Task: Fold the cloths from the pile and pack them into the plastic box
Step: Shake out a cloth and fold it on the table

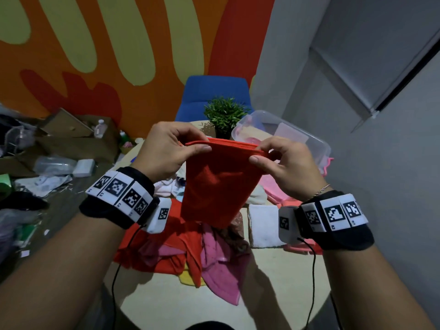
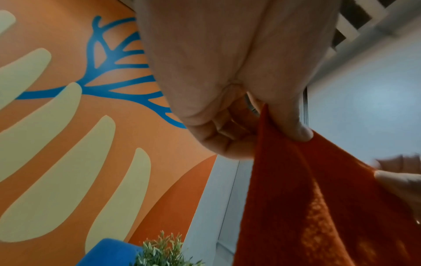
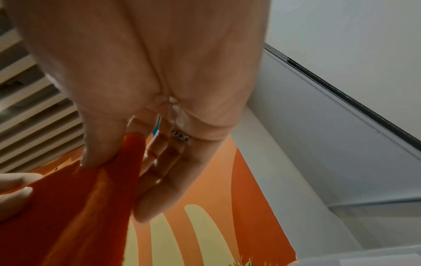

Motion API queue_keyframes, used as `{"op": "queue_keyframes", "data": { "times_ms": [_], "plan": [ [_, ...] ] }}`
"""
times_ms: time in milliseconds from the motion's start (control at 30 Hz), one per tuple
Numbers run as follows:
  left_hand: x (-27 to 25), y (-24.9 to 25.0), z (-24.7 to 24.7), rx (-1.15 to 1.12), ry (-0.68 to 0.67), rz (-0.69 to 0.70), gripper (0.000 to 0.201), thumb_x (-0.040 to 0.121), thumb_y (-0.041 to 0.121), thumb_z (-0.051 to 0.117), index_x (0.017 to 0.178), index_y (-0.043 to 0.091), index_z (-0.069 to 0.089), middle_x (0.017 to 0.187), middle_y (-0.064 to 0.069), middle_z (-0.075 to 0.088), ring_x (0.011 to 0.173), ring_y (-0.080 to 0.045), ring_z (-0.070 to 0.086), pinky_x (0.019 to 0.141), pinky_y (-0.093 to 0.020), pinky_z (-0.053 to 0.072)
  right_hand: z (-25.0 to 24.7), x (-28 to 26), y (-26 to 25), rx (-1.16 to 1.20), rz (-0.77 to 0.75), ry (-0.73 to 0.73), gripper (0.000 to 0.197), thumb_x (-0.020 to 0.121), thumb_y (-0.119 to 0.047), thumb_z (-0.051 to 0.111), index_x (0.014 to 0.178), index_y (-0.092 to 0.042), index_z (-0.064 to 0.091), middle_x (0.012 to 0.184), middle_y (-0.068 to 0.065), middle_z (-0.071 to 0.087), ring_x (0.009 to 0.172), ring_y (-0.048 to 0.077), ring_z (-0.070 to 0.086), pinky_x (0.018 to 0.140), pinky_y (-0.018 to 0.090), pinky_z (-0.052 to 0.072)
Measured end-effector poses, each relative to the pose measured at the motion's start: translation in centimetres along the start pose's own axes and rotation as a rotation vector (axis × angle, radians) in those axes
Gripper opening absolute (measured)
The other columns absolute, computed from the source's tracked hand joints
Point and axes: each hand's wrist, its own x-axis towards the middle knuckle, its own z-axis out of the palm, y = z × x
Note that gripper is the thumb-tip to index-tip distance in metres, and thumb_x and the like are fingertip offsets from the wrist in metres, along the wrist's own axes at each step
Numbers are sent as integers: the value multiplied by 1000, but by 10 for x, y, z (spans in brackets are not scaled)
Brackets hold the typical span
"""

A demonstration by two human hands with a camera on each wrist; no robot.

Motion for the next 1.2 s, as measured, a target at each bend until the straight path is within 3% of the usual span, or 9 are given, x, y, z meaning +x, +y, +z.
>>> {"op": "queue_keyframes", "data": {
  "times_ms": [167, 367, 467, 567, 733, 833, 900, 1067, 1200],
  "plan": [
    [-1, 8, -12, 147, -36, 70, 30, 69, 38, 83, 72, 12, 67, 70, 0, 68, 63, -6, 59, 57, -24, 49, -7, 0, -11, 12, -9, 17, 19, 82, -18, 80, 78, -32, 67, 89, -6, 71, 84, 16, 68, 78, 34, 56],
    [0, 6, -14, 87, -78, 30, 23, 70, 33, 84, 76, 14, 74, 79, -4, 73, 75, -23, 68, 69, -43, 57, -7, 3, -19, 36, -4, 12, 13, 81, -13, 80, 81, -22, 70, 86, 0, 72, 77, 15, 67, 72, 26, 55],
    [0, 8, -14, 6, -60, 4, 22, 70, 19, 86, 86, 10, 73, 81, -5, 72, 74, -11, 68, 71, -31, 57, -8, 2, -21, 42, 10, 13, 18, 80, -10, 81, 93, -17, 71, 82, -2, 70, 70, 8, 63, 66, 18, 51],
    [-1, 6, -14, 3, -61, -19, 33, 74, 10, 84, 104, 14, 72, 80, 2, 70, 74, -2, 66, 70, -19, 53, -11, -1, -18, 56, 25, -2, 42, 80, -10, 81, 115, -27, 64, 83, -1, 69, 70, 7, 60, 69, 19, 51],
    [5, -14, -5, 223, -127, -23, 12, 83, 14, 80, 86, 25, 75, 83, 13, 72, 79, 2, 65, 67, -9, 46, -2, 1, -9, -69, 68, -47, 28, 86, -10, 75, 85, -36, 65, 79, -10, 70, 74, 14, 66, 72, 24, 55],
    [10, -29, 5, 272, -107, -78, 13, 89, 14, 74, 87, 26, 71, 85, 7, 72, 78, -5, 65, 75, -29, 54, 11, 7, 6, -46, 159, -48, 29, 91, -7, 67, 84, -34, 60, 83, -2, 71, 80, 21, 68, 82, 44, 56],
    [12, -30, 7, 273, -74, -86, 14, 92, 15, 70, 88, 28, 65, 83, 8, 70, 75, -5, 64, 71, -30, 53, 15, 10, 9, 40, 196, -8, 30, 92, -3, 61, 85, -32, 61, 87, -3, 72, 85, 20, 70, 86, 50, 56],
    [9, -4, -6, 171, -11, -28, 3, 93, 21, 70, 95, 19, 68, 79, 8, 68, 69, -4, 62, 65, -22, 51, 6, 6, -8, 296, 146, 106, 34, 88, 8, 58, 88, -25, 67, 81, -6, 72, 80, 15, 67, 84, 41, 57],
    [-9, -19, -5, 109, -306, -182, 5, 91, 15, 72, 91, 17, 67, 65, 4, 70, 60, -5, 61, 69, -24, 49, 12, -16, -1, 252, 256, -95, 27, 77, 10, 58, 75, -15, 68, 67, 5, 67, 61, 15, 61, 64, 30, 56]
  ]
}}
